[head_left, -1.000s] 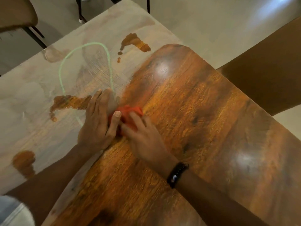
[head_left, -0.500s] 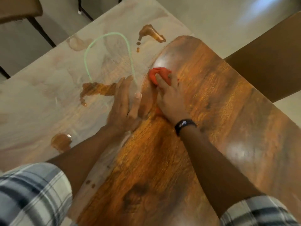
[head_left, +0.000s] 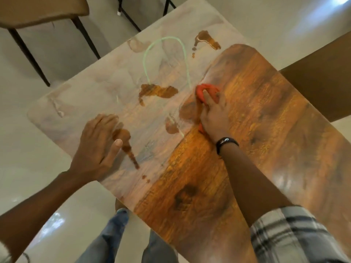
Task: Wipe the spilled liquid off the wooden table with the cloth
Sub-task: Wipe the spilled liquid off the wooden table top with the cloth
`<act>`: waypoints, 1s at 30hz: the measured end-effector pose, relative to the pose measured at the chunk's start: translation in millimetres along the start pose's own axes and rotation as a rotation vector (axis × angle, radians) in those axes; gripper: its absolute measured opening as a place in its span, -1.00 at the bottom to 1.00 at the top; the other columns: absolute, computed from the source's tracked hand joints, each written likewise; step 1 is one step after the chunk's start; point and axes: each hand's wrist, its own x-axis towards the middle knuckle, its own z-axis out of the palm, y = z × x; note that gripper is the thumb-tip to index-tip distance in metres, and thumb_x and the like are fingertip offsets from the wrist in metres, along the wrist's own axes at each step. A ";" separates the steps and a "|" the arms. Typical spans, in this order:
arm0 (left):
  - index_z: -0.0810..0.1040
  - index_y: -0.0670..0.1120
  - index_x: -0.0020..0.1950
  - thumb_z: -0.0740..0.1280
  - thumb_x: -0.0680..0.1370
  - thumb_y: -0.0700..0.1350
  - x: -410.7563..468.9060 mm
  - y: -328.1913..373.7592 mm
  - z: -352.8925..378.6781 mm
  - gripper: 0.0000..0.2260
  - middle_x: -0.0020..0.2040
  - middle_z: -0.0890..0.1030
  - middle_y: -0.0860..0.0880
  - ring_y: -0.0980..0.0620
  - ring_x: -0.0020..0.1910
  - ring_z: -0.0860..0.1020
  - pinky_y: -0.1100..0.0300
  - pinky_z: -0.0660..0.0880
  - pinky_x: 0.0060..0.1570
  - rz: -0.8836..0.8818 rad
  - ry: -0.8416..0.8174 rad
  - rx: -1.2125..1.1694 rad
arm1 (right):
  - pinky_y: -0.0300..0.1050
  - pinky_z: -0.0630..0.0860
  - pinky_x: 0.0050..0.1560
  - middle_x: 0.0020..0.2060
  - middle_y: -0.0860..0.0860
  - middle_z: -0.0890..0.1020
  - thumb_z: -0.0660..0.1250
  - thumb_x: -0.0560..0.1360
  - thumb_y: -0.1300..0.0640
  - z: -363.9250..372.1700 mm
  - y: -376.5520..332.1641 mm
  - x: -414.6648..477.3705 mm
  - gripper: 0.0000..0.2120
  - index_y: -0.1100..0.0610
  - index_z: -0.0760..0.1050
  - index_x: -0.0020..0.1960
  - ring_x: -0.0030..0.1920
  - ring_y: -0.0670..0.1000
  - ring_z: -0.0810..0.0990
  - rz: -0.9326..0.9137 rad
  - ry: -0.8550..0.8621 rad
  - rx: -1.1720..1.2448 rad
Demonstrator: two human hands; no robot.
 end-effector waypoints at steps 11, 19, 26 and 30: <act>0.37 -0.26 0.47 0.04 0.64 0.07 -4.2 -5.5 7.1 -0.46 0.50 0.38 -0.24 -0.21 0.56 0.24 -0.17 0.15 0.55 0.006 0.039 -0.084 | 0.15 0.48 0.29 0.46 0.05 0.27 0.32 0.50 -0.04 41.4 -84.3 -213.8 -0.43 -0.03 0.29 0.48 0.39 0.18 0.35 -0.758 -0.285 0.074; 0.39 -0.27 0.46 0.07 0.65 0.05 -5.1 -4.5 4.1 -0.49 0.48 0.40 -0.25 -0.21 0.56 0.23 -0.18 0.15 0.55 0.000 0.037 -0.097 | 0.16 0.41 0.27 0.44 0.17 0.30 0.18 0.63 0.16 -10.2 24.3 -55.9 -0.55 -0.10 0.36 0.49 0.29 0.22 0.34 -0.017 -0.030 0.018; 0.39 -0.28 0.46 0.05 0.64 0.04 -5.4 -4.5 3.4 -0.48 0.49 0.39 -0.25 -0.21 0.56 0.24 -0.18 0.15 0.55 -0.029 0.033 -0.111 | 0.04 0.48 0.19 0.47 0.14 0.25 0.13 0.62 0.03 25.4 -58.5 -160.0 -0.54 -0.09 0.30 0.52 0.32 0.20 0.31 -0.227 -0.116 0.056; 0.39 -0.26 0.47 0.04 0.65 0.05 -6.5 -5.5 5.1 -0.48 0.50 0.39 -0.23 -0.16 0.57 0.22 -0.10 0.13 0.57 -0.034 0.044 -0.121 | 0.02 0.53 0.13 0.42 0.13 0.33 0.18 0.52 0.09 43.6 -97.7 -269.6 -0.46 -0.07 0.32 0.51 0.18 0.17 0.39 -0.456 -0.257 0.040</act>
